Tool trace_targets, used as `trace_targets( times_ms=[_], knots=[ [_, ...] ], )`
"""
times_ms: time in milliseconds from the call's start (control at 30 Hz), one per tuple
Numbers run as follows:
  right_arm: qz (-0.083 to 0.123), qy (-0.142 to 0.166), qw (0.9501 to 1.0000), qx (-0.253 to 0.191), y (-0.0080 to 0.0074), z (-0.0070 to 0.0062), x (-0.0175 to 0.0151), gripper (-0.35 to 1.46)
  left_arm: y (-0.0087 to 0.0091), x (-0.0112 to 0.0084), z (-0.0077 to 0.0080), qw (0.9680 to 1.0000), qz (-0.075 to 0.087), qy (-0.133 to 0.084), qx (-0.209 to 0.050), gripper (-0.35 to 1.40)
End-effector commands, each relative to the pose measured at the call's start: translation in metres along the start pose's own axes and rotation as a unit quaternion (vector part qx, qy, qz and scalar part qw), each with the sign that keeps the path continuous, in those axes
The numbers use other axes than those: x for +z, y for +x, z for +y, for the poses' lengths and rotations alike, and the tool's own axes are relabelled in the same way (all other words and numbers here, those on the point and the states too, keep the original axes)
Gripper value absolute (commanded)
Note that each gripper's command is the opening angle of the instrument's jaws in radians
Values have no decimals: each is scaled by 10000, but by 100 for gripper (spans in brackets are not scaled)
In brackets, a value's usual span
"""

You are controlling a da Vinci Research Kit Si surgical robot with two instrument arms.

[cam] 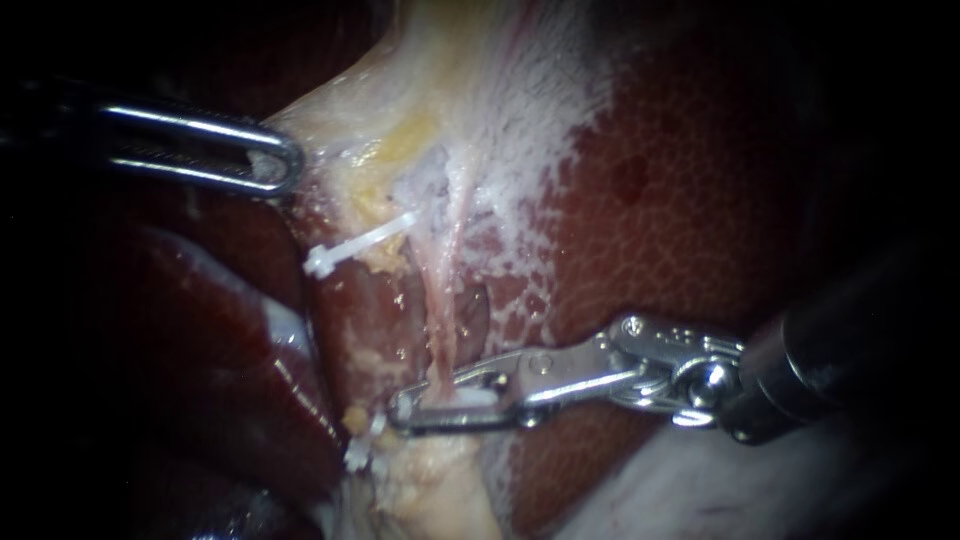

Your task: Going back first clip right tube

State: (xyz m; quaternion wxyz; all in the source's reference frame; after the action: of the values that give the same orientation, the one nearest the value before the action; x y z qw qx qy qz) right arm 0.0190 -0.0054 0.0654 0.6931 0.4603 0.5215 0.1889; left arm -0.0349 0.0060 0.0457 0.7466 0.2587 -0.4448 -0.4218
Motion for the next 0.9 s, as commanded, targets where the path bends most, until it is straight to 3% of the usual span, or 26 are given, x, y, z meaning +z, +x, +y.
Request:
trace_targets(
  times_ms=[33,367,800,833,900],
  knots=[
    [11,-6,10000,60,0,0,0,-35,0,0,0,10000,-1,-3,0,-35],
    [-47,174,9984,528,2,2,2,-35,0,0,-1,10000,-1,-5,0,-35],
    [-58,228,9977,636,2,5,1,-35,0,0,-1,10000,-2,-6,1,-35],
    [-58,228,9977,636,2,5,2,-34,0,0,-1,10000,-2,-6,1,-35],
    [-58,228,9977,636,2,4,2,-8,0,0,-1,10000,-2,-6,1,-35]
  ],
)
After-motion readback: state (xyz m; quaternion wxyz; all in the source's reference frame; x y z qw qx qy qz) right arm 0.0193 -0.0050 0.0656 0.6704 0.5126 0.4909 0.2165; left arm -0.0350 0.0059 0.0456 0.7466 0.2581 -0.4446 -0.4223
